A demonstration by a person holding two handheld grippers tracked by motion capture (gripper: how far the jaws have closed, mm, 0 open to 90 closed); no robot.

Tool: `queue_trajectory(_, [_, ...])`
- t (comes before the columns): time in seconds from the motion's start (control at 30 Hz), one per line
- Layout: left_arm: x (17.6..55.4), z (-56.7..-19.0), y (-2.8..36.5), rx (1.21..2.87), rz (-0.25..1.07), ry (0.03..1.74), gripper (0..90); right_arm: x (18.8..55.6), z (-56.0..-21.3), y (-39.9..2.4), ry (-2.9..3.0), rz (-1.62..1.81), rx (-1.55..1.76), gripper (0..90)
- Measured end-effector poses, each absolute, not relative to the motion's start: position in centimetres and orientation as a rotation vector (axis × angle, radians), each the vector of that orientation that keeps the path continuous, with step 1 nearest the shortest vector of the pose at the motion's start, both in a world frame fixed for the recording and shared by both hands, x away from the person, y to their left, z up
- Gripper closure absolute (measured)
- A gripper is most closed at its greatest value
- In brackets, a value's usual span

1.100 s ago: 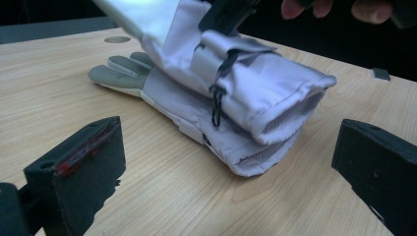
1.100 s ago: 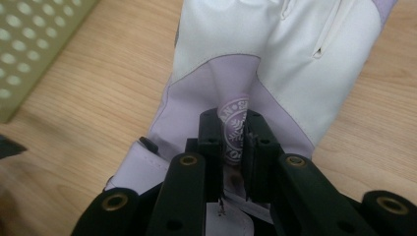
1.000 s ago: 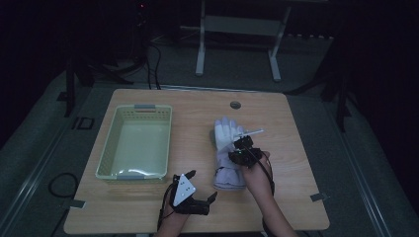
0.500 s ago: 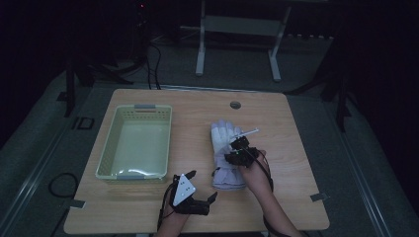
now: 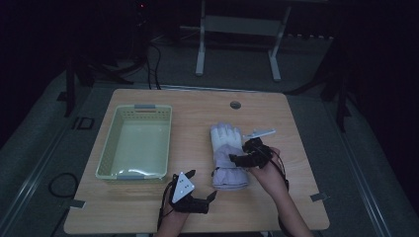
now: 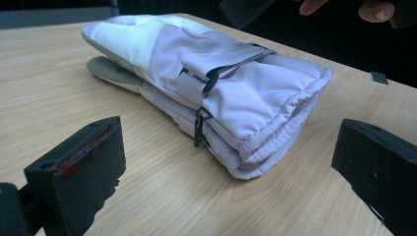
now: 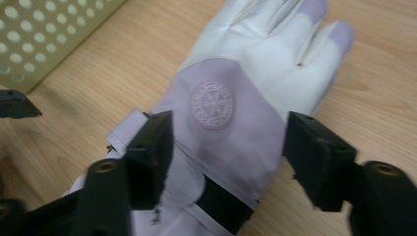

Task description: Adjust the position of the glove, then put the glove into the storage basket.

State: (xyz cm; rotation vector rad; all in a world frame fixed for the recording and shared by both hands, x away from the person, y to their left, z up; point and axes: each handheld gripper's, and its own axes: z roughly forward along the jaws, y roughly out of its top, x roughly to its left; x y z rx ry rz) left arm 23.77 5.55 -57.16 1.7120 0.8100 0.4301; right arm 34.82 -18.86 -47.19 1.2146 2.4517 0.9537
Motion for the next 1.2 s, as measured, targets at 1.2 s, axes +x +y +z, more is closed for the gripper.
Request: queue_trajectory(1.2, [29.1,-51.3,1.7,1.902,0.262,0.923,0.0,35.6,-47.5,-22.9,2.28,1.19,1.185,20.7])
